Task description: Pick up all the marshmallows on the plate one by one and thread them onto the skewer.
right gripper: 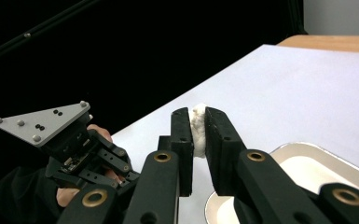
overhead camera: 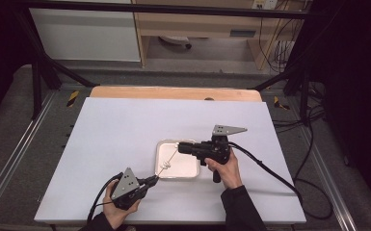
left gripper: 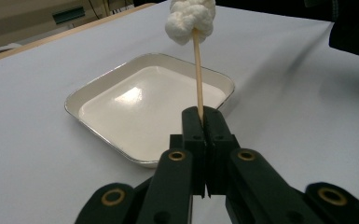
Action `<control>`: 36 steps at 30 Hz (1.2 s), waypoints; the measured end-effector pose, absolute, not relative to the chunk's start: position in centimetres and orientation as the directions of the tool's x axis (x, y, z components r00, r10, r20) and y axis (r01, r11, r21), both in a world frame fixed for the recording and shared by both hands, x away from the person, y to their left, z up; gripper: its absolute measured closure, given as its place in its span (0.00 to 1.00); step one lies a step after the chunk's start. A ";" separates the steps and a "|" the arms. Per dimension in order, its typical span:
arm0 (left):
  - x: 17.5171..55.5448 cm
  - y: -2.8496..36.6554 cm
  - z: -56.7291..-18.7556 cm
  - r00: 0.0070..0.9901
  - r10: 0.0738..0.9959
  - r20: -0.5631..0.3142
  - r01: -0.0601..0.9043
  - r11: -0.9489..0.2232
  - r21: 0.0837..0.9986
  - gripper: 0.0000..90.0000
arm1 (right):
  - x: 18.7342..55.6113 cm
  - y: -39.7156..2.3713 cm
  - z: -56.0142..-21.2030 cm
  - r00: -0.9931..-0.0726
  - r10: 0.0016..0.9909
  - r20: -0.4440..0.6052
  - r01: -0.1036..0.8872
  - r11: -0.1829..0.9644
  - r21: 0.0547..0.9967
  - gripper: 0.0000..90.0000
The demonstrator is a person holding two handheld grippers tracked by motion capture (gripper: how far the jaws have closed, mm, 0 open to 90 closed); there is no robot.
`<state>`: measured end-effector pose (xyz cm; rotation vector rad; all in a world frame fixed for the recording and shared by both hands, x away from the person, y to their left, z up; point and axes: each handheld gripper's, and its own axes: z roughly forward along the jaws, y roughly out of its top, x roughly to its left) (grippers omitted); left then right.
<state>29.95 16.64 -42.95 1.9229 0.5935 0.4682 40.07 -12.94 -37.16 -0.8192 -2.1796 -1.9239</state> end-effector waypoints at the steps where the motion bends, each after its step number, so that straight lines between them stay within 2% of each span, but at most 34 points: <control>1: 29.9 16.6 -43.0 0.803 0.593 0.059 0.195 -0.355 0.914 0.99 | 40.1 -12.9 -37.2 -0.844 0.312 0.436 0.472 0.048 0.880 0.92; 7: 30.0 16.5 -43.1 0.801 0.596 0.061 0.208 -0.372 0.905 0.99 | 40.1 -12.7 -37.5 -0.834 0.277 0.477 0.509 0.056 0.859 0.92; 13: 30.1 16.3 -43.2 0.792 0.609 0.048 0.241 -0.383 0.892 0.99 | 39.9 -12.5 -37.8 -0.837 0.276 0.472 0.509 0.076 0.857 0.93; 36: 30.2 16.0 -43.4 0.788 0.614 0.041 0.267 -0.401 0.876 0.99 | 39.4 -12.0 -39.2 -0.844 0.276 0.460 0.499 0.093 0.862 0.94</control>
